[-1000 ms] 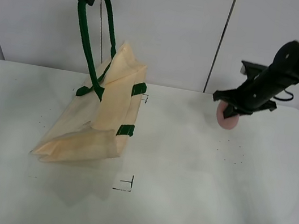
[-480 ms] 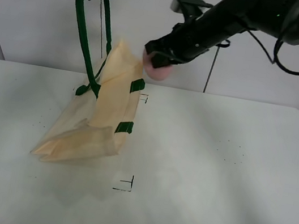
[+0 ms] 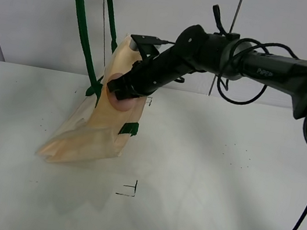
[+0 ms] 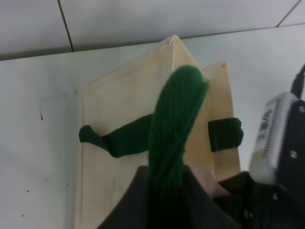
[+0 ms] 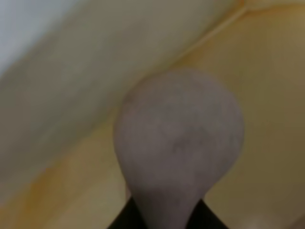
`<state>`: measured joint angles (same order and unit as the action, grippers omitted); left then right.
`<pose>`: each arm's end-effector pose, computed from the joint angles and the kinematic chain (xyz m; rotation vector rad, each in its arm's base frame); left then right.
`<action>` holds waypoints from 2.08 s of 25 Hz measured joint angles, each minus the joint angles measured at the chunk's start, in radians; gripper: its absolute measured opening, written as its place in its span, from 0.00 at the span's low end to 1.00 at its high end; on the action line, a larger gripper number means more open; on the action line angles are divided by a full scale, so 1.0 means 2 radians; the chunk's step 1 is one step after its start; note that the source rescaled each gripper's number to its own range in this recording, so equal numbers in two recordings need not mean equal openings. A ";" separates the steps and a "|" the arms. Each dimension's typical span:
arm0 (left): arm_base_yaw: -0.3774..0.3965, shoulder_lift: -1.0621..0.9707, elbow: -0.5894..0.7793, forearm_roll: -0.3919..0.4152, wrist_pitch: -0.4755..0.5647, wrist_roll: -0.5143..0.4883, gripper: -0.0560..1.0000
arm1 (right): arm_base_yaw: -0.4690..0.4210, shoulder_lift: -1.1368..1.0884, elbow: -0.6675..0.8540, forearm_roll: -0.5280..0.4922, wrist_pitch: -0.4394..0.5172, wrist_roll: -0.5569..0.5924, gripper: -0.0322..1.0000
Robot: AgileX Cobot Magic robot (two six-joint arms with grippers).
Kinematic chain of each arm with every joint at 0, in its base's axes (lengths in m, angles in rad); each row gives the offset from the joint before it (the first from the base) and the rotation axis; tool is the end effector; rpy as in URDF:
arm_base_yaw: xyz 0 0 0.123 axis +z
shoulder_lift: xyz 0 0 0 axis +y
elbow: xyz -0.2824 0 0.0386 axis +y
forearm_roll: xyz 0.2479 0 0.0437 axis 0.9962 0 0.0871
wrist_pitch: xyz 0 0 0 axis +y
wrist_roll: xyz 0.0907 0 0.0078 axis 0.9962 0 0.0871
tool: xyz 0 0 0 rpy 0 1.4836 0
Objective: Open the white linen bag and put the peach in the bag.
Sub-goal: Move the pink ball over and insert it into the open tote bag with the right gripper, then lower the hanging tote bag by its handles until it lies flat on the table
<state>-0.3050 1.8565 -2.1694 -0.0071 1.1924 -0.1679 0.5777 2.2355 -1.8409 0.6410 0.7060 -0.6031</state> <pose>0.3841 -0.1216 0.4361 0.1628 2.3703 -0.2371 0.4011 0.3037 0.2004 -0.9816 2.3107 0.7003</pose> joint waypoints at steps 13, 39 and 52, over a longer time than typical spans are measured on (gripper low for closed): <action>0.000 0.000 0.000 0.000 0.000 0.000 0.05 | 0.011 0.021 0.000 0.032 -0.032 -0.059 0.03; 0.000 0.000 0.000 0.000 0.000 0.000 0.05 | -0.019 -0.002 -0.056 -0.229 0.197 0.240 1.00; 0.000 0.000 0.000 0.000 0.000 0.000 0.05 | -0.171 -0.004 -0.077 -0.283 0.253 0.275 1.00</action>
<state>-0.3050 1.8565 -2.1694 -0.0071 1.1924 -0.1676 0.2362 2.2285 -1.9950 0.0757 1.2110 -0.0524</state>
